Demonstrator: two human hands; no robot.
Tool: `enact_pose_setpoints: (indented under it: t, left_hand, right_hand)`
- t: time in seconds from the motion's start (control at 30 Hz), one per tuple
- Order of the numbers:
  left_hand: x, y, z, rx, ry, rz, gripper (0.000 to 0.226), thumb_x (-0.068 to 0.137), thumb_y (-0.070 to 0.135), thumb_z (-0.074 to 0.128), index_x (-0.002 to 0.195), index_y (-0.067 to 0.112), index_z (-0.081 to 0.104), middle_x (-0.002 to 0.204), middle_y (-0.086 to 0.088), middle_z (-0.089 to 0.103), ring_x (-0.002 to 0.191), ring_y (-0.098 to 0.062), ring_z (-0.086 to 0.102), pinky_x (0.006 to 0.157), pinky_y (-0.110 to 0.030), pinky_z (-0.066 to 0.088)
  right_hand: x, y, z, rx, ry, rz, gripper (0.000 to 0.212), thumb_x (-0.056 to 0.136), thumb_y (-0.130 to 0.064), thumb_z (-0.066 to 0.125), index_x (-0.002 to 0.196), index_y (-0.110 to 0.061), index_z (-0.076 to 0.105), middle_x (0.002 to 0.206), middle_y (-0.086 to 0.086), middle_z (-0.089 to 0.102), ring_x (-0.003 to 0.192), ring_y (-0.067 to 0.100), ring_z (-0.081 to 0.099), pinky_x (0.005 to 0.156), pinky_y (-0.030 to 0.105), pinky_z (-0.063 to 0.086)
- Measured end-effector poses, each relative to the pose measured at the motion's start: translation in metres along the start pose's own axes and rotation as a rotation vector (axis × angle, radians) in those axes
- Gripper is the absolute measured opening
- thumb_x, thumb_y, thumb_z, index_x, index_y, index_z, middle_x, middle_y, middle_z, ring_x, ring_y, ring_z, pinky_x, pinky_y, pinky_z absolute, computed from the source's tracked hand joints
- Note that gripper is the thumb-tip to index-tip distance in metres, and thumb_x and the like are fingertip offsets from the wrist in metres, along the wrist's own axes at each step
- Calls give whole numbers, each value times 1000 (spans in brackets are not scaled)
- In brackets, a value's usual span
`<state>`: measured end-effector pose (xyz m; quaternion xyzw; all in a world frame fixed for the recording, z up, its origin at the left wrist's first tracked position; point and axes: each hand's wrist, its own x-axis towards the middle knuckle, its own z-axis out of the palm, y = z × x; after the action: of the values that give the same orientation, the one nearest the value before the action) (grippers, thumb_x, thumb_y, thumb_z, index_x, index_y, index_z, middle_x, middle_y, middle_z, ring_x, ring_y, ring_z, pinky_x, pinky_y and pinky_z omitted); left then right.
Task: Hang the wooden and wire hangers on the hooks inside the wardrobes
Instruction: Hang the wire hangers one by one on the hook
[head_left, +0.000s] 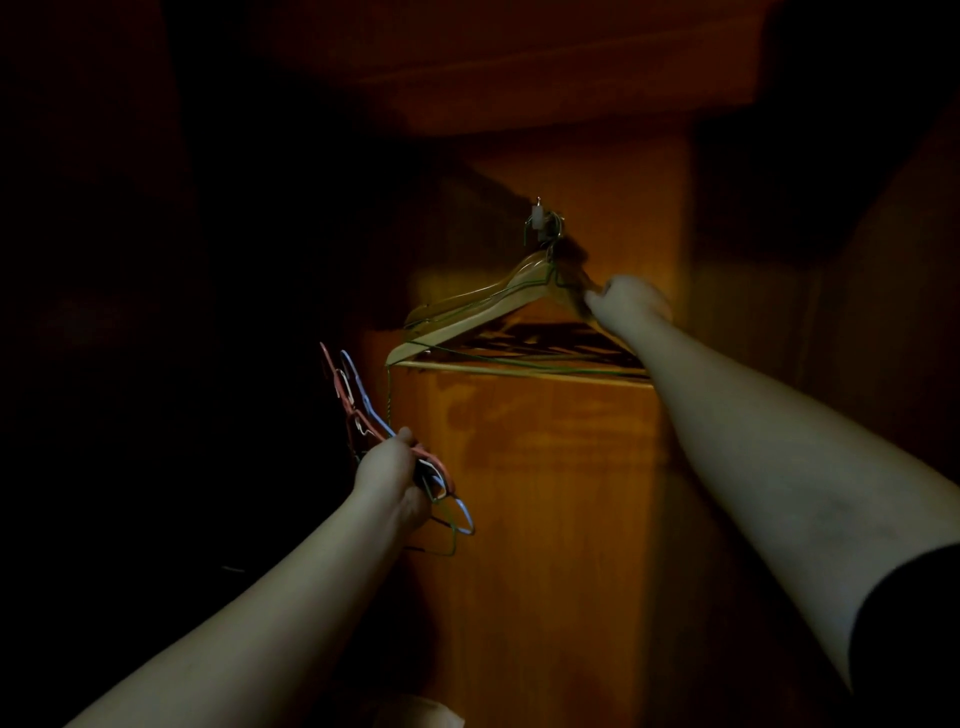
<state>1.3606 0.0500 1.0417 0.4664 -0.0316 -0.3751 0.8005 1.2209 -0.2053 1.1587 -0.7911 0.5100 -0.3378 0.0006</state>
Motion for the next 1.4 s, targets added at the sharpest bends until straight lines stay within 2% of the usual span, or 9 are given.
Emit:
enact_pose_setpoints:
  t: [0.4, 0.53, 0.6, 0.7, 0.83, 0.93, 1.13, 1.23, 1.4]
  left_hand:
    - [4, -2, -20, -2, -29, -40, 22, 103, 12, 45, 83, 13, 52, 74, -3, 46, 63, -14, 44, 57, -25, 38]
    - [13, -7, -41, 49, -91, -91, 21, 103, 16, 44, 83, 13, 50, 63, 0, 42, 54, -13, 41, 45, -23, 38]
    - [17, -11, -57, 78, -136, -134, 25, 103, 20, 45, 78, 14, 48, 55, 2, 42, 47, -12, 42, 37, -17, 37]
    - [13, -19, -80, 63, -225, -189, 26, 103, 20, 42, 78, 14, 46, 54, 2, 39, 37, -10, 41, 35, -13, 35]
    - [11, -29, -115, 21, -363, -289, 26, 103, 20, 40, 80, 12, 46, 54, 3, 36, 38, -8, 38, 31, -15, 31]
    - [11, -39, -142, 14, -455, -339, 26, 102, 21, 39, 80, 11, 48, 51, 3, 36, 38, -7, 38, 30, -14, 30]
    - [11, -51, -174, -1, -580, -427, 15, 92, 22, 47, 81, 10, 49, 48, 3, 35, 36, -8, 36, 28, -16, 27]
    - [14, -54, -185, 5, -670, -449, 16, 93, 21, 44, 84, 9, 48, 48, 2, 35, 36, -9, 37, 27, -17, 29]
    - [18, -58, -199, 68, -749, -442, 14, 93, 20, 45, 86, 9, 49, 47, 1, 35, 36, -11, 36, 28, -16, 26]
  right_hand:
    - [-12, -4, 5, 60, 15, 28, 37, 92, -48, 50, 103, -14, 60, 94, 9, 61, 87, 29, 59, 73, 37, 50]
    - [-35, -9, 11, 181, 209, -15, 40, 91, -50, 55, 112, -15, 58, 116, 7, 56, 107, 28, 54, 90, 46, 49]
    - [-65, -19, 21, 311, 253, -94, 31, 95, -42, 53, 110, -15, 59, 114, 5, 55, 105, 24, 53, 87, 40, 47]
    - [-130, -33, 57, 515, -1, -162, 18, 98, -32, 53, 94, -17, 61, 93, 6, 59, 85, 26, 56, 70, 33, 39]
    - [-220, -41, 121, 575, -500, -171, 19, 97, -31, 56, 85, -20, 65, 80, -1, 66, 76, 23, 61, 75, 40, 50]
    - [-272, -44, 159, 620, -691, -56, 20, 96, -36, 56, 84, -23, 67, 83, -4, 67, 75, 16, 59, 70, 35, 47]
    - [-317, -62, 168, 789, -718, 139, 25, 101, -29, 49, 101, -10, 67, 92, 0, 65, 70, 5, 55, 51, 5, 38]
    - [-323, -75, 158, 852, -679, 180, 25, 101, -29, 49, 103, -11, 66, 93, 1, 66, 69, 5, 56, 50, 5, 39]
    - [-332, -88, 151, 895, -618, 180, 24, 100, -36, 48, 94, -23, 67, 91, -6, 68, 76, 7, 58, 67, 22, 41]
